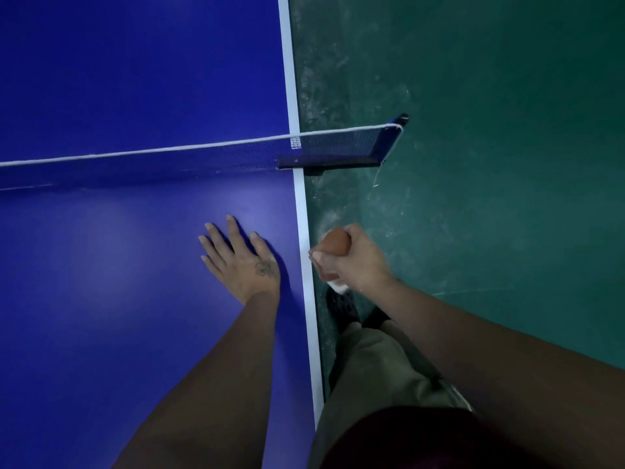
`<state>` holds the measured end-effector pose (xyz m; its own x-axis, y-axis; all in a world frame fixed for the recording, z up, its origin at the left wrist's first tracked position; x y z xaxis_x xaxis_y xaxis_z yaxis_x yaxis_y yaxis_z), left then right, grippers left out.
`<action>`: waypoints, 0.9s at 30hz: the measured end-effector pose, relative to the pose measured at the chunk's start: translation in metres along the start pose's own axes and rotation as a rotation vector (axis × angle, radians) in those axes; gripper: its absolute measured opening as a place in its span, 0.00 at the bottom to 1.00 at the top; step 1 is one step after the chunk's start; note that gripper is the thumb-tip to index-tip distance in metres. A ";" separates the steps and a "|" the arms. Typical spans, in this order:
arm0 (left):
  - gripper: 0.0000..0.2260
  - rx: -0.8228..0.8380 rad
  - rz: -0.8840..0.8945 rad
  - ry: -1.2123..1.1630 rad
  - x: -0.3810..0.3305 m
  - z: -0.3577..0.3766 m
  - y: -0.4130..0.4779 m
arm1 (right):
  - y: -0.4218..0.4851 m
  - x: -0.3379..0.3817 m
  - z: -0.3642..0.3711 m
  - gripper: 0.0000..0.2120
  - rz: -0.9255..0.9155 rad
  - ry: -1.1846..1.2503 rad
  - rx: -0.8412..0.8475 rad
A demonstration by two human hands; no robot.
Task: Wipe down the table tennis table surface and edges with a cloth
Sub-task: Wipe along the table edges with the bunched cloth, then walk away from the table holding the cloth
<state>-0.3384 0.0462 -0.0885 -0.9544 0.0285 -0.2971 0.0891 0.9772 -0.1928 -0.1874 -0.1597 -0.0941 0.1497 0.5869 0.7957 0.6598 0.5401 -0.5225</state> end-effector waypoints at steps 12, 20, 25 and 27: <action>0.24 0.522 0.011 -0.133 0.012 0.002 -0.081 | -0.068 0.020 -0.062 0.21 -0.112 -0.072 0.141; 0.22 0.757 0.044 -0.296 -0.035 -0.013 -0.161 | -0.088 0.007 -0.165 0.20 -0.225 -0.216 0.049; 0.21 0.771 0.055 -0.405 -0.080 -0.036 -0.214 | -0.107 -0.020 -0.236 0.21 -0.221 -0.154 -0.020; 0.20 0.748 0.079 -0.415 -0.097 -0.044 -0.231 | -0.116 -0.028 -0.269 0.17 -0.210 -0.113 -0.075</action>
<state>-0.2791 -0.1733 0.0262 -0.7692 -0.1309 -0.6254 0.4548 0.5754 -0.6798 -0.0698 -0.4012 0.0266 -0.0768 0.5329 0.8427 0.7210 0.6135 -0.3222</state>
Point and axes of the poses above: each hand's wrist, its own y-axis towards the middle knuckle, its own z-axis out of the palm, x = y × z, the point moved 10 cm from there along y, towards the middle knuckle, and after that the axes turned 13 degrees about -z, right-handed, at the moved point
